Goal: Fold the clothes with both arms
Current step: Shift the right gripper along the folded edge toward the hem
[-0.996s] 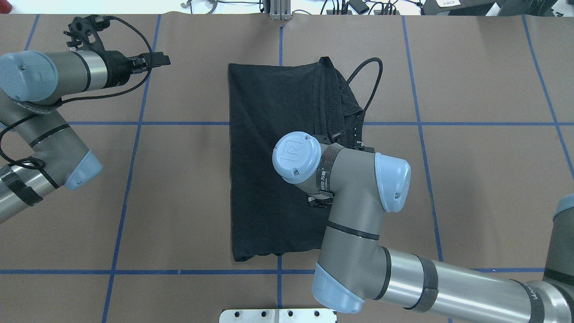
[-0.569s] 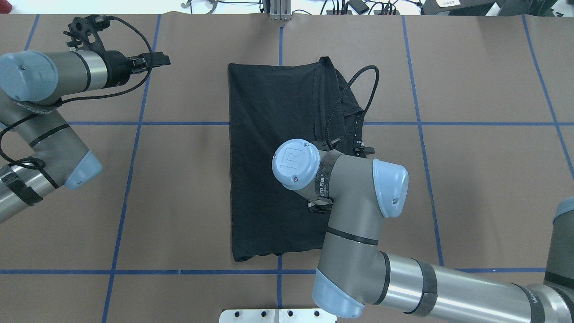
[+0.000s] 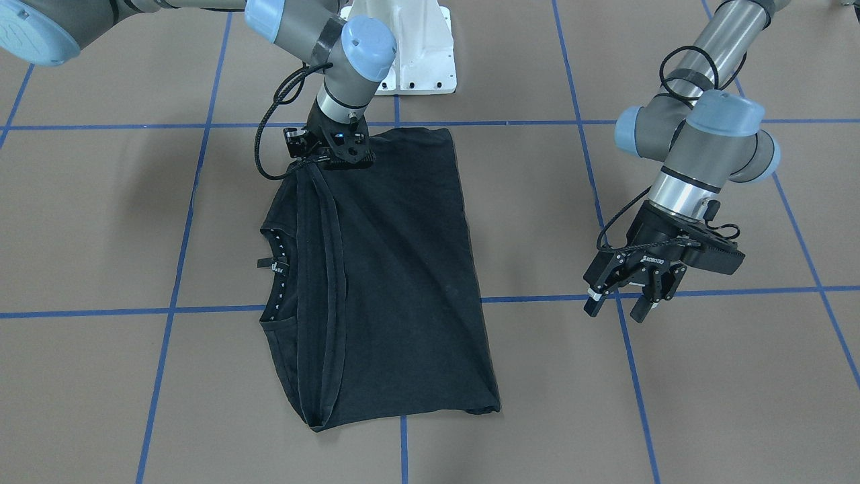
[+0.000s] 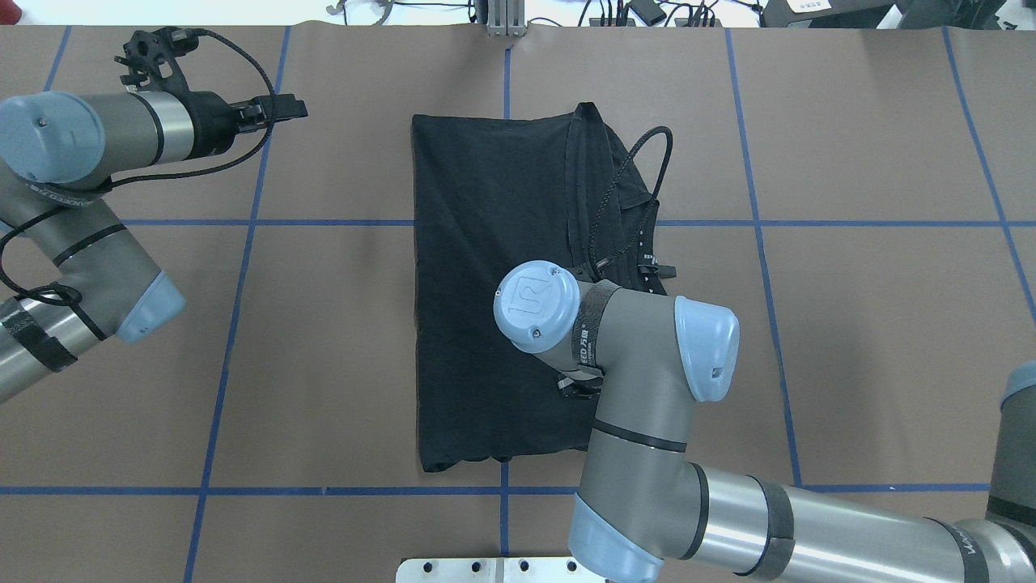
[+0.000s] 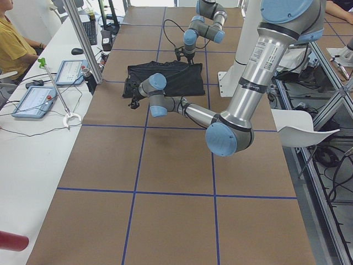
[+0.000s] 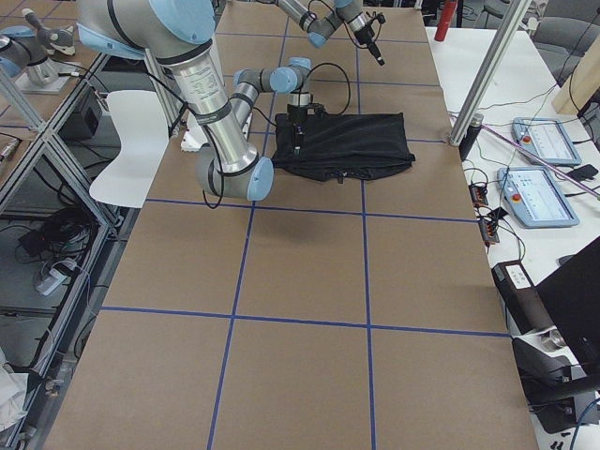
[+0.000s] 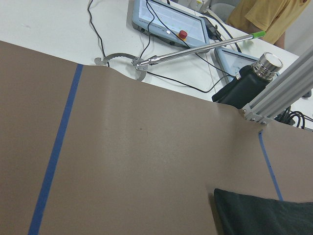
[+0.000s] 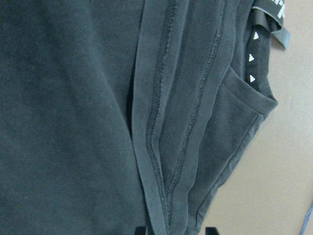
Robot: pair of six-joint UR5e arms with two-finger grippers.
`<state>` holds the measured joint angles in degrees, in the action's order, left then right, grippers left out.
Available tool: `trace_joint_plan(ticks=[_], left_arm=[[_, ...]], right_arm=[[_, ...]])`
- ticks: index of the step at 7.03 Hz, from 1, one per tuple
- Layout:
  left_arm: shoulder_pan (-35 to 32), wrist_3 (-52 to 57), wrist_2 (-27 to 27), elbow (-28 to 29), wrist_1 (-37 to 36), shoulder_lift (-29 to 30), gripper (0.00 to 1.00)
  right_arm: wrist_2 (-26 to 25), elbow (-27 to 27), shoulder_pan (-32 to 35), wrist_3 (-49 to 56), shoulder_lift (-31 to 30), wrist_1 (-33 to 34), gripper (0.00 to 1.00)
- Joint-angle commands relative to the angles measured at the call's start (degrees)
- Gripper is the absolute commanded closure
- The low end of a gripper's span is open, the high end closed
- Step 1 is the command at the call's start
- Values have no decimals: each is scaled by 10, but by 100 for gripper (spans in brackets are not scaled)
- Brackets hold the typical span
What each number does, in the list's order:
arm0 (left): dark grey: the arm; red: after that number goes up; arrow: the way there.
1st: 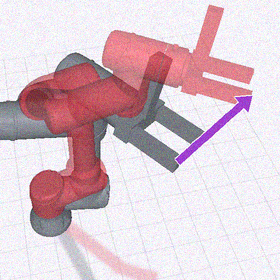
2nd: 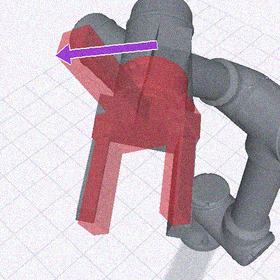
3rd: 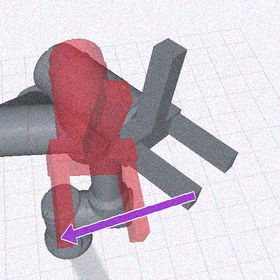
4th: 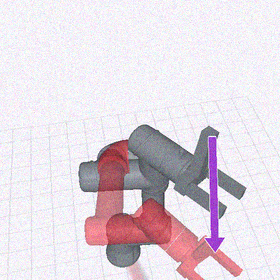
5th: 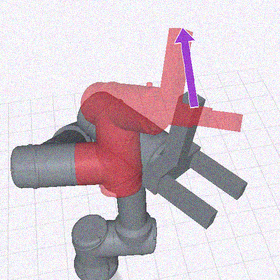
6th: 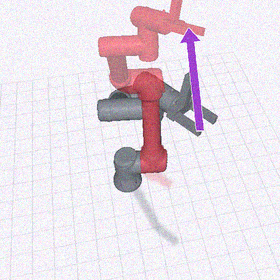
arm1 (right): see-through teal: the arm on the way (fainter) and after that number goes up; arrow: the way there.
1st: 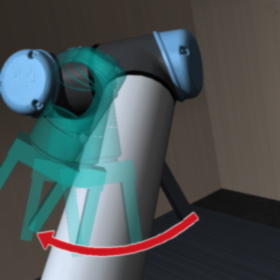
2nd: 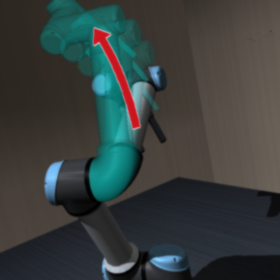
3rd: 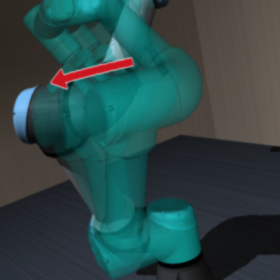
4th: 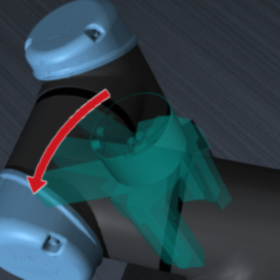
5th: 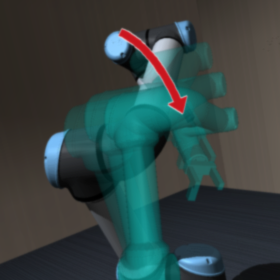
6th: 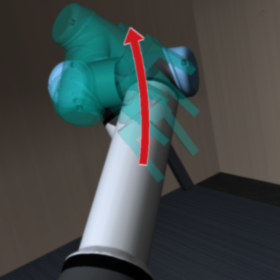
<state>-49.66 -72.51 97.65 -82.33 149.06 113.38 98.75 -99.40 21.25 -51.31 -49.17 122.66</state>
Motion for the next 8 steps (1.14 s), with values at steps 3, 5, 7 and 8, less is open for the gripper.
trace_joint_plan(ticks=[3, 5, 7, 8], left_arm=[[0, 0, 0, 0, 1, 0, 0], [0, 0, 0, 0, 0, 0, 0], [-1, 0, 0, 0, 0, 0, 0], [0, 0, 0, 0, 0, 0, 0]], right_arm=[[2, 3, -7, 31, -4, -1, 53], [1, 5, -8, 34, -5, -1, 58], [2, 4, -8, 46, -8, 0, 97], [6, 4, -7, 47, -8, 0, 100]])
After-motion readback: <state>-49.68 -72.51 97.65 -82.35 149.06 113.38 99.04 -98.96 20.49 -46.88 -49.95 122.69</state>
